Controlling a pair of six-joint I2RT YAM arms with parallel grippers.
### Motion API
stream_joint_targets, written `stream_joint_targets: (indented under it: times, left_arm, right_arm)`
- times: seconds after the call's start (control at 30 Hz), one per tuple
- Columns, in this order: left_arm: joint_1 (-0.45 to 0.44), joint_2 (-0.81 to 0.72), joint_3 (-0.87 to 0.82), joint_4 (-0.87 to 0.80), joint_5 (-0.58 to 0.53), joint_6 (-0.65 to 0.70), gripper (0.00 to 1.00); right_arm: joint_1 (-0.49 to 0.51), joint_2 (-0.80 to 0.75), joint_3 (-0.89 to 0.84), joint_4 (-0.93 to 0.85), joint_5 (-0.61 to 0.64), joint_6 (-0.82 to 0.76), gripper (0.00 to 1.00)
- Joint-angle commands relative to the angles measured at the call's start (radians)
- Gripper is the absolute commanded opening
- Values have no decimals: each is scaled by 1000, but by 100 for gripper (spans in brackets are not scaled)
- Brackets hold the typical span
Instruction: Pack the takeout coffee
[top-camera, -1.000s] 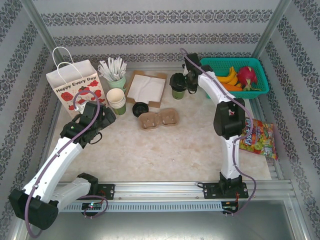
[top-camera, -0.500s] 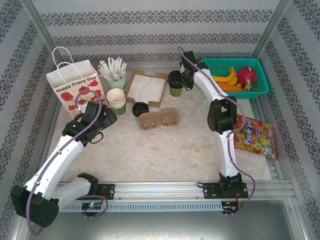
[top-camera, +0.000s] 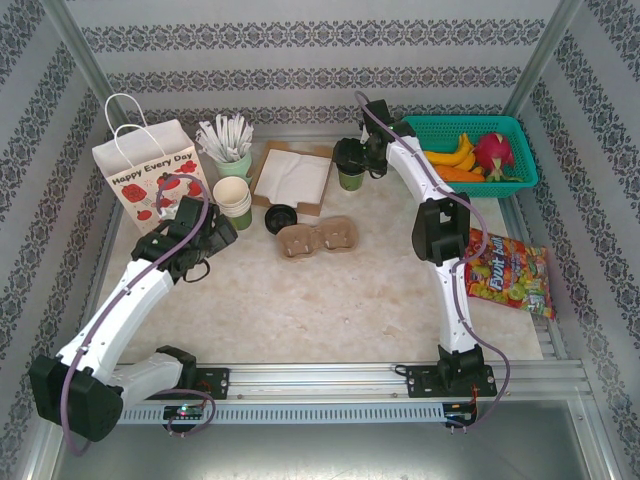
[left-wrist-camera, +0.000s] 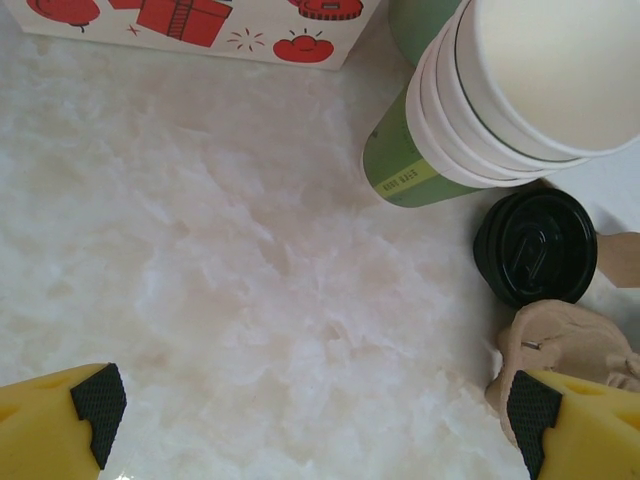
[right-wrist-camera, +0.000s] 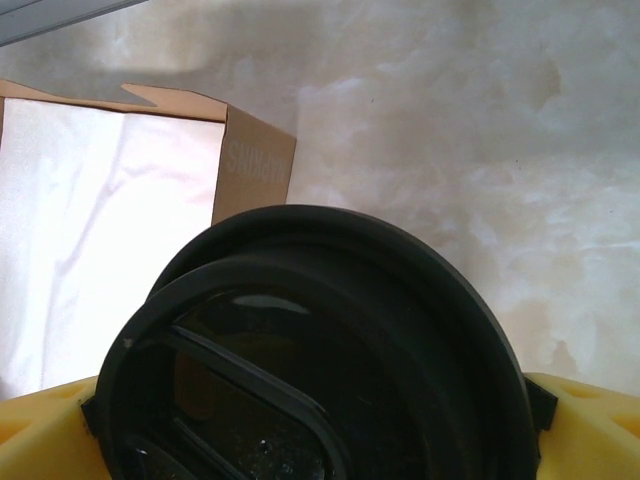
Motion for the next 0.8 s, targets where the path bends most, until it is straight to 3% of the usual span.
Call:
stream_joint_targets:
  times: [0.0, 0.17, 0.3, 0.6, 0.77]
  left_arm:
    - [17, 0, 32, -34, 16, -7, 99]
    - [45, 5, 107, -87, 22, 77, 100]
    - [122, 19, 225, -151, 41, 178, 100]
    - [428, 85, 465, -203, 74, 344, 100]
    - [647, 124, 527, -138, 228, 377, 100]
  right_arm:
    - [-12, -40, 16, -30, 13, -8, 97]
    - [-13, -113, -24, -21, 19, -14, 98]
    - [-9, -200, -85, -9, 25, -25, 98]
    - [59, -584, -569, 232, 104, -107, 98]
    - [113, -802, -899, 396, 129, -74, 98]
